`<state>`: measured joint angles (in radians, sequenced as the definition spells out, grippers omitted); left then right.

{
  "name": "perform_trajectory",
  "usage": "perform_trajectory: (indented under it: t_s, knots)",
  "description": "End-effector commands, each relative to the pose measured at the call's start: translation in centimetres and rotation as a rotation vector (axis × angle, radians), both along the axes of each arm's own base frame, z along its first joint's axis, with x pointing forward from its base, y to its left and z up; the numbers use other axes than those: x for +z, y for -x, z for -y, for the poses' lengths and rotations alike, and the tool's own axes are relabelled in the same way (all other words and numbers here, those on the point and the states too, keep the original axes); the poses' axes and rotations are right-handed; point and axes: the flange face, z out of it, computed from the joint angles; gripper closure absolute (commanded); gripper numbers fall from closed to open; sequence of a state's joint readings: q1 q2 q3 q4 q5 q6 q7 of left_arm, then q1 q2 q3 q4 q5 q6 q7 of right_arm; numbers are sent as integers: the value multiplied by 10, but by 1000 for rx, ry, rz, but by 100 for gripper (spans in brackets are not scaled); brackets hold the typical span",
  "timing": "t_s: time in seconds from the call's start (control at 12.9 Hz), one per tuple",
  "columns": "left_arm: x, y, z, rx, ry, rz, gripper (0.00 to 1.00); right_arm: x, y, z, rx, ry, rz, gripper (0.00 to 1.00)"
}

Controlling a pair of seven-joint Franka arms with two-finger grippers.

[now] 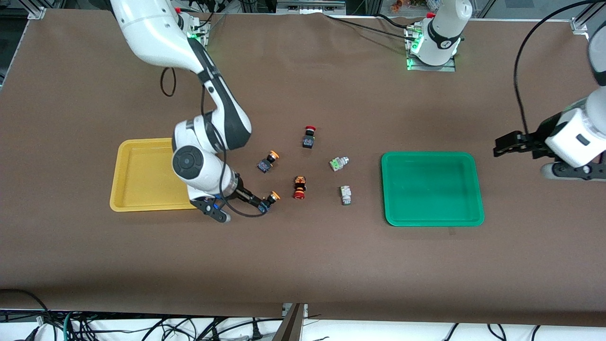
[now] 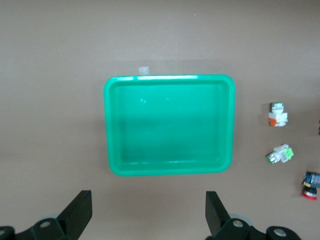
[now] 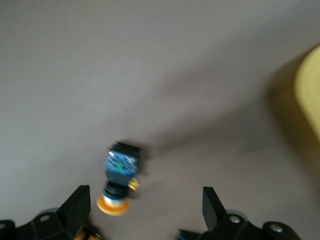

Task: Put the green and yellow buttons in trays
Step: 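Grasp the blue button with the right gripper while the left gripper reaches the white button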

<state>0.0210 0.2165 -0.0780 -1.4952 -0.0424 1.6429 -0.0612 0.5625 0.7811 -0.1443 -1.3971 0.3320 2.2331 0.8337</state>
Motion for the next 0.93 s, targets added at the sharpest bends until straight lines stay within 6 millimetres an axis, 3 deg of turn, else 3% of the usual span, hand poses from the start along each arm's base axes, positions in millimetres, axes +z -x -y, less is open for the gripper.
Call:
perform_trajectory:
  t_s: [0.0, 0.23, 0.39, 0.47, 0.54, 0.7, 0.85]
  knots:
    - [-31, 21, 56, 34, 12, 6, 0, -9, -11, -19, -103, -88, 23, 1]
    - [-53, 16, 124, 76, 33, 24, 0, -48, 0, -47, -172, -135, 45, 1]
    - [-106, -6, 147, 65, 66, 40, 0, -63, 9, -56, -171, -129, 40, 2]
    - [-138, -16, 158, 59, 87, 48, 0, -68, 13, -55, -168, -122, 29, 8]
    - [-164, -18, 177, 41, 101, 47, 0, -70, 15, -54, -160, -117, 25, 19]
    - [-216, -20, 209, -4, 63, 75, 0, -69, 13, -50, -151, -116, 24, 58]
    - [-255, -8, 245, -48, -11, 83, 0, -61, 10, -42, -135, -97, -10, 85]
